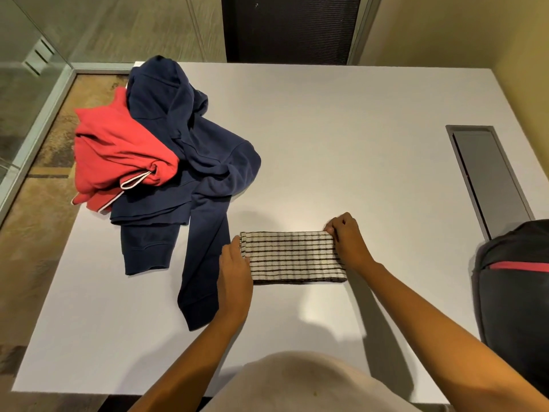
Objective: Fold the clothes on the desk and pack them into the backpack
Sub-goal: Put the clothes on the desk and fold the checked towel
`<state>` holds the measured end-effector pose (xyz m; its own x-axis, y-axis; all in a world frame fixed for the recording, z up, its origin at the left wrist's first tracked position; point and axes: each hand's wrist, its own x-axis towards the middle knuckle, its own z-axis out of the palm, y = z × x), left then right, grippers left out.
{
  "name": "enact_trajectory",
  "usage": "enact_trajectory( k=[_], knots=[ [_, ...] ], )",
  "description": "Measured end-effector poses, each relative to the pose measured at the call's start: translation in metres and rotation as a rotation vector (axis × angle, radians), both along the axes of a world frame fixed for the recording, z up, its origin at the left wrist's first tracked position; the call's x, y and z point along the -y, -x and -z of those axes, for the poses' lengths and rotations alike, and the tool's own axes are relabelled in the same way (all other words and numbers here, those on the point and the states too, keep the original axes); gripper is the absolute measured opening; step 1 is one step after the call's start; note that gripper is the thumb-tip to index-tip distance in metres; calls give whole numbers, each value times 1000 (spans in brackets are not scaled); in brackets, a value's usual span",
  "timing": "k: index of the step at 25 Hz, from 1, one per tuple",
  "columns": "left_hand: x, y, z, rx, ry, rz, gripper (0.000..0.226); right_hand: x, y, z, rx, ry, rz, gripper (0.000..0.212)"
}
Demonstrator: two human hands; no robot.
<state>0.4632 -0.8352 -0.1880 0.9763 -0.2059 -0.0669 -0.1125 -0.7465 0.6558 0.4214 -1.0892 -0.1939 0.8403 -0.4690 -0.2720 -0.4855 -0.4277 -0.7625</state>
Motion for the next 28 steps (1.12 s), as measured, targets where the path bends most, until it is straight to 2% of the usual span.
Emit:
enact_trajectory(
  k=[2,3,4,6,7,9,11,16,21,25,28],
  knots=[
    [5,-1,3,139,-142,62,68,-13,1,-3,53,-149,213,14],
    [7,-2,3,211,-197,126,73,-19,2,-5,85,-122,238,16],
    [11,-3,3,253,-226,209,75,-24,5,-8,113,6,198,16],
    [18,-3,3,280,-243,372,73,-38,11,-8,276,430,-55,15],
    [21,-4,6,270,-258,430,71,-47,14,0,367,574,-253,24],
    [21,-5,14,228,-308,494,64,-62,21,18,410,664,-560,40],
    [14,-10,22,199,-343,517,62,-66,28,29,309,672,-662,52],
    [6,-17,31,184,-344,561,69,-43,45,27,69,724,-576,73],
    [7,-18,32,177,-339,563,71,-44,45,29,13,676,-482,76],
    [6,-18,31,186,-337,560,71,-40,45,26,159,697,-464,58],
    [6,-17,32,188,-340,563,71,-27,36,19,206,630,-185,39]
  ],
)
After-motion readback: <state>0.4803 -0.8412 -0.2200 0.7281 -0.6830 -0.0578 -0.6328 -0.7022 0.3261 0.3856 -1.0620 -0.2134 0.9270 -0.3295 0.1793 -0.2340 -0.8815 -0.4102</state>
